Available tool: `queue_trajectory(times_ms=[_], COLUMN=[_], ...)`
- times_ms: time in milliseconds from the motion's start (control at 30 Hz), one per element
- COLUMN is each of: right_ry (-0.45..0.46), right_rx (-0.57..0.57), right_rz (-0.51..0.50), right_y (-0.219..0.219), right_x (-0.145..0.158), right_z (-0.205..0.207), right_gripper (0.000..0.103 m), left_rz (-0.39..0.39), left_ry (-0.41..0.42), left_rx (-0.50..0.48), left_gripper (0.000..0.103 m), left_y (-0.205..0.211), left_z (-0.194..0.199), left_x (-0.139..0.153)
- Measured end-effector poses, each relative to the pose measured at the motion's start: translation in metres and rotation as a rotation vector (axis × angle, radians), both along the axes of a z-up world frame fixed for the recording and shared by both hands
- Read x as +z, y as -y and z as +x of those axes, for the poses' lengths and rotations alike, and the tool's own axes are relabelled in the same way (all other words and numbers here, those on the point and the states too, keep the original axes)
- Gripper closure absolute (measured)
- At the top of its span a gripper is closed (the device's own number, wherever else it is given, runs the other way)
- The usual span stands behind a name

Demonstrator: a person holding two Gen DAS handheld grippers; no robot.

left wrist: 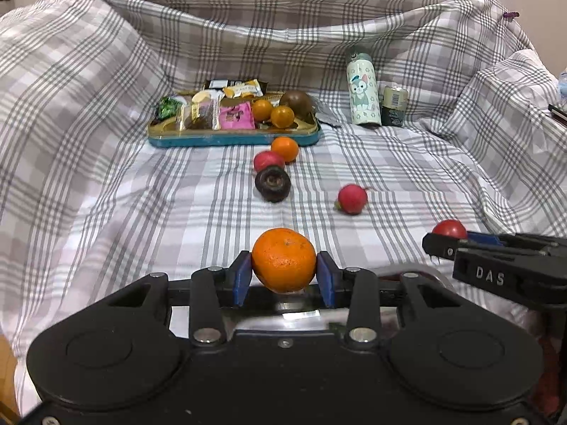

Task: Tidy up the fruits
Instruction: 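Carry the tomato and tangerine over the steel tray, then open the right tool to drop the tomato while the left tool releases the tangerine in the tray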

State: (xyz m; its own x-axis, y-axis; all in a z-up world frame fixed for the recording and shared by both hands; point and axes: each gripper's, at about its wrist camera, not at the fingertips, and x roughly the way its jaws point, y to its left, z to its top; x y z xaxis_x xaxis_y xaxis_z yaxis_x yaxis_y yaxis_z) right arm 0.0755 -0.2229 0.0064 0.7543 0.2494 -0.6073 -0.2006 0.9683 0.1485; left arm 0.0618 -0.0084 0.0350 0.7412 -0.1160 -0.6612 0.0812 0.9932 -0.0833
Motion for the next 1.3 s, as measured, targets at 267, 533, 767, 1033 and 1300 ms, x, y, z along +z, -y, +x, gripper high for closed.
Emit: queue_trajectory(times_ms=[267, 533, 767, 1033, 1300], right_ry=[-0.079, -0.147, -0.163, -0.144, -0.148], right_rx=[-0.011, -0.035, -0.024, -0.026, 0.002], right_rz=[0.016, 0.007, -0.024, 0.000, -0.011], right_y=[0.003, 0.007, 0.007, 0.002, -0.008], right_x=[-0.008, -0.012, -0.014, -0.010, -0.012], right_z=[-0.040, -0.064, -0.070, -0.052, -0.043], right_gripper=[0.068, 0.067, 0.067, 0.067, 0.067], left_rz=[-0.039, -0.042, -0.055, -0.059, -0.072], left_ry=[-0.060, -0.136, -0.169, -0.182, -0.211], left_rx=[-0.016, -0.040, -0.073, -0.081, -0.070], left_gripper=[0.055, 0.055, 0.055, 0.055, 0.055], left_y=[0.002, 0.010, 0.017, 0.024, 0.019], left_z=[-0.032, -0.055, -0.060, -0.051, -0.049], left_x=[-0.006, -0.016, -0.019, -0.024, -0.028])
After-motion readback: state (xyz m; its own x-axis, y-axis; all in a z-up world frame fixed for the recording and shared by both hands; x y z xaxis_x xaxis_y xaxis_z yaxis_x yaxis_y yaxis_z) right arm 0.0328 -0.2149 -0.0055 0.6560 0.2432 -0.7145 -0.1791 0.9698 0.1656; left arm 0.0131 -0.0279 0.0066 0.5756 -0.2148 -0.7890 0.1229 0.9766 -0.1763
